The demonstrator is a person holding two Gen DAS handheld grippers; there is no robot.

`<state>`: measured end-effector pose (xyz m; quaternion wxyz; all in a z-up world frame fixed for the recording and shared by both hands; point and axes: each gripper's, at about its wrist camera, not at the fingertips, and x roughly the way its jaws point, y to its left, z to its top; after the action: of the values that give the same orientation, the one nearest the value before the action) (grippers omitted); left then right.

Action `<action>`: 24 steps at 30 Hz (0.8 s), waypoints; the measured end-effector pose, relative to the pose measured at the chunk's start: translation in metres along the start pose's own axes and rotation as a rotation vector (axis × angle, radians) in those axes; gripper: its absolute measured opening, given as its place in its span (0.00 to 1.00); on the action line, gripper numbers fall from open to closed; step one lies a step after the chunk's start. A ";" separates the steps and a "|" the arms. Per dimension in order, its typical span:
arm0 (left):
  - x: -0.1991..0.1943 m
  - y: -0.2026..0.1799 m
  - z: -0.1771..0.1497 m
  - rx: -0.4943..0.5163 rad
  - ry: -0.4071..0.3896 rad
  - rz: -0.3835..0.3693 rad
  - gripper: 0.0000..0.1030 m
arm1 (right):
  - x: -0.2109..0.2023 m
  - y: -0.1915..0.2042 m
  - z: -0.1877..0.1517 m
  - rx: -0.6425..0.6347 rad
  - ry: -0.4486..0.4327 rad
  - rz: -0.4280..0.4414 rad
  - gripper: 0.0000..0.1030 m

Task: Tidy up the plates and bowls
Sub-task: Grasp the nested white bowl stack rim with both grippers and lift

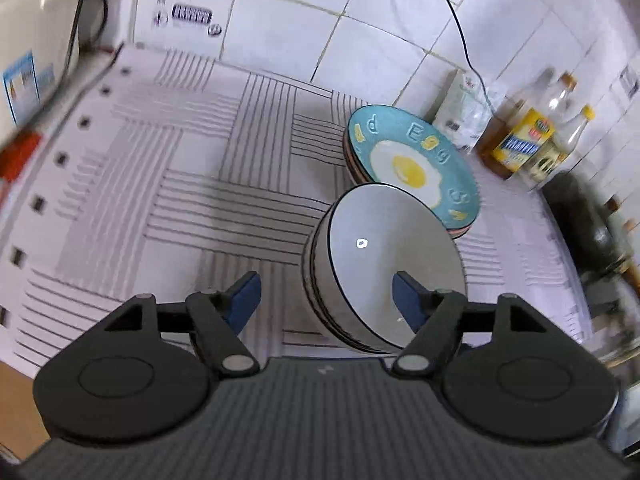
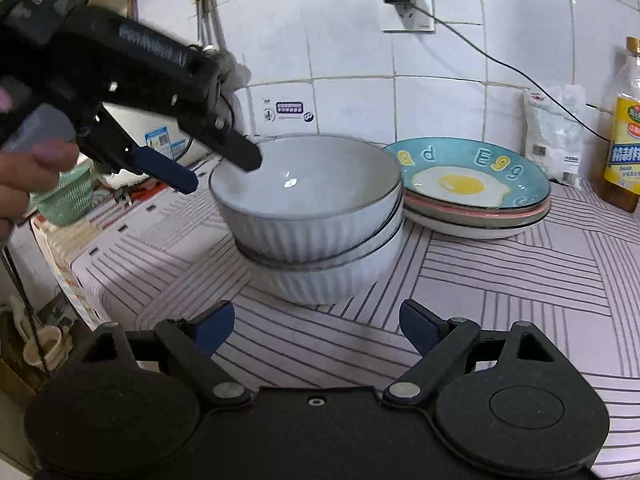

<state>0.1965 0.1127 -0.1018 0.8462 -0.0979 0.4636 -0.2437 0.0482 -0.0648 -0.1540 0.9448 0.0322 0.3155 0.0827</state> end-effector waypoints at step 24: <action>0.060 0.039 -0.009 -0.222 0.031 -0.139 0.56 | 0.071 -0.005 0.021 -0.001 0.010 0.051 0.98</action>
<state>0.2283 0.1165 -0.1662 0.8040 -0.2192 0.4926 -0.2506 0.1173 -0.0576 -0.1796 0.9407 0.0392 0.3194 0.1072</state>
